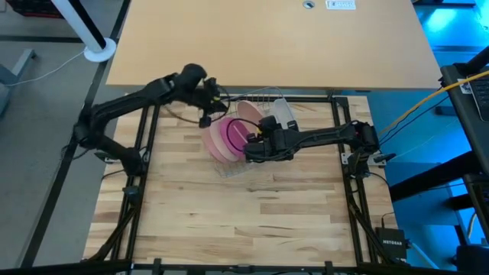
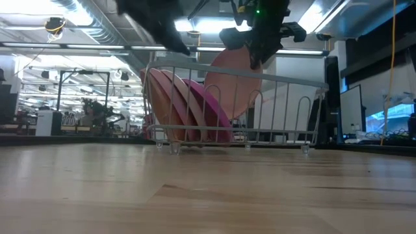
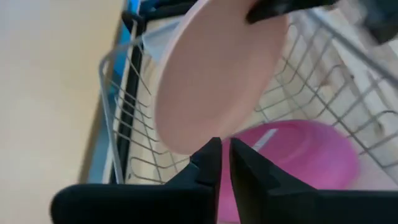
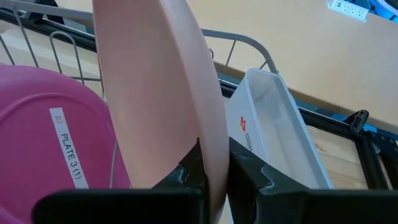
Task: Sort dishes
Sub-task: Put the light brown plate into the dish rack
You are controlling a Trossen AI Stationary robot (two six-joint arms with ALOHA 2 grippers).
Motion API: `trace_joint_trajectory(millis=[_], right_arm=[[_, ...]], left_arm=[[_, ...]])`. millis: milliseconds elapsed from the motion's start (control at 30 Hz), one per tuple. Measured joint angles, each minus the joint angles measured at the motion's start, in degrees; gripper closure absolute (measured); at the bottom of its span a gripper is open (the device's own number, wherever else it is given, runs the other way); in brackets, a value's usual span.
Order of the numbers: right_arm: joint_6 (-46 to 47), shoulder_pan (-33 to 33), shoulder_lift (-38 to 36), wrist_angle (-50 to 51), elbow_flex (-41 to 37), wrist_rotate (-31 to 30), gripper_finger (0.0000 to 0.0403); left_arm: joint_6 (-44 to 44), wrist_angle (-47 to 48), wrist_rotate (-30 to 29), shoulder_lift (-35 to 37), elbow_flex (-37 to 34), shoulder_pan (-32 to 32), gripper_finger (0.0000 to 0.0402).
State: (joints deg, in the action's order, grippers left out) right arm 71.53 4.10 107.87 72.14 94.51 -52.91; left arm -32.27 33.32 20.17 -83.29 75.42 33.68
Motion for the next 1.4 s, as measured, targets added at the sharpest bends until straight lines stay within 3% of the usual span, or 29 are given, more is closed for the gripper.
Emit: trace_joint_trajectory(millis=[233, 433, 900, 1400], right_arm=[[0.01, 0.02, 0.0, -1.14, -0.01, 0.51, 0.0365], [-0.04, 0.04, 0.0, -1.99, -0.01, 0.49, 0.0365], [-0.02, 0.07, 0.02, -3.68, -0.01, 0.69, 0.0365], [-2.97, 0.07, 0.02, -4.53, -0.01, 0.08, 0.0365]], left_arm=[[-1.56, -2.73, 5.95, -9.94, 0.0, 5.64, 0.04], [-2.41, -2.91, 13.3, -13.04, -0.04, 7.6, 0.04], [-3.72, -12.26, 14.29, -13.04, -0.04, 6.96, 0.0401], [-6.3, -3.66, 14.2, -13.04, -0.04, 7.14, 0.0401]])
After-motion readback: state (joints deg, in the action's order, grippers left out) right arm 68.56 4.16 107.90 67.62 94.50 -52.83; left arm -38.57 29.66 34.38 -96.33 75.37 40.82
